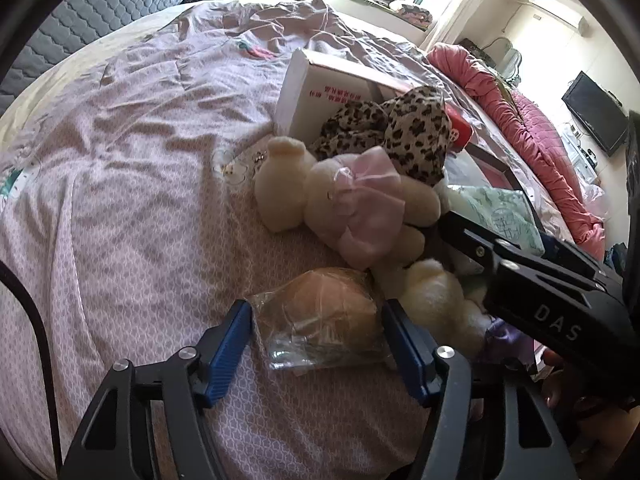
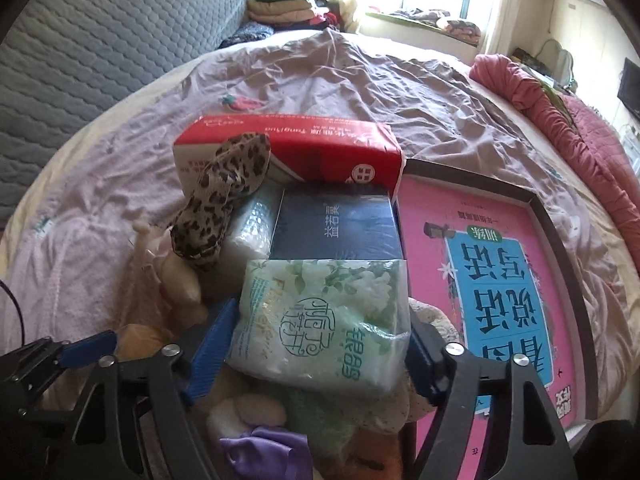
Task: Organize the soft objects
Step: 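Grasp the green-white tissue pack with the right tool while the left tool grasps the bread bag, then carry the tissue pack with the right tool while the left tool carries the bread bag over the pink tray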
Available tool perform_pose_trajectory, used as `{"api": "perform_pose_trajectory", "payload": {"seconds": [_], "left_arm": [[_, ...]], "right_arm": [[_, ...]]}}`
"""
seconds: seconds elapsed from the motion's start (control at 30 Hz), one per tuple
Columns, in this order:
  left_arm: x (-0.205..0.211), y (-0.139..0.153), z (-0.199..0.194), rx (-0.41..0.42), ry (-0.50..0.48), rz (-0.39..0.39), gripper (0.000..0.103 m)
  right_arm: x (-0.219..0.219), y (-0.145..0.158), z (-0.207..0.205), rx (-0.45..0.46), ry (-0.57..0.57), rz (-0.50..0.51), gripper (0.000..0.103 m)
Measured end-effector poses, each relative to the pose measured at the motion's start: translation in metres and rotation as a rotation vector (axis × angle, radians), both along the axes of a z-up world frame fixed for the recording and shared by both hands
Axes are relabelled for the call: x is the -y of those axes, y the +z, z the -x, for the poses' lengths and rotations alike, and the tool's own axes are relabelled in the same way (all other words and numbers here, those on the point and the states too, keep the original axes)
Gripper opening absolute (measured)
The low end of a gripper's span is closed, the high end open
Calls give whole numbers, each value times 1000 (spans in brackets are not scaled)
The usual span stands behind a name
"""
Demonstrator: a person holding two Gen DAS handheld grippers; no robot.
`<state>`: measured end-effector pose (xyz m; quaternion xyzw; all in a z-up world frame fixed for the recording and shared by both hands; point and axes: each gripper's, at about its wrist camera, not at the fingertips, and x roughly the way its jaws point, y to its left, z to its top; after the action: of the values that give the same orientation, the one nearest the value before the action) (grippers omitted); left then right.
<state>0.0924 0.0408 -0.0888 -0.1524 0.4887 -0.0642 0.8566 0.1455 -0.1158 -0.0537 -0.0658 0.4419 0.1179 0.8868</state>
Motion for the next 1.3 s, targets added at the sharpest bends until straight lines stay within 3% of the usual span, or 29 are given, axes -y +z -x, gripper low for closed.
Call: {"api": "perform_pose_trajectory", "payload": {"seconds": [0.17, 0.3, 0.57, 1.3], "left_arm": [[-4, 2, -2, 9, 4, 25, 55], [-2, 6, 0, 23, -1, 1, 55], [-1, 13, 5, 47, 2, -12, 53], [13, 73, 34, 180, 25, -48, 53]], "right_arm": [[14, 10, 2, 7, 3, -123, 65], [24, 20, 4, 35, -15, -166, 60], [32, 20, 4, 27, -31, -184, 58], [89, 56, 24, 108, -101, -271, 58]]}}
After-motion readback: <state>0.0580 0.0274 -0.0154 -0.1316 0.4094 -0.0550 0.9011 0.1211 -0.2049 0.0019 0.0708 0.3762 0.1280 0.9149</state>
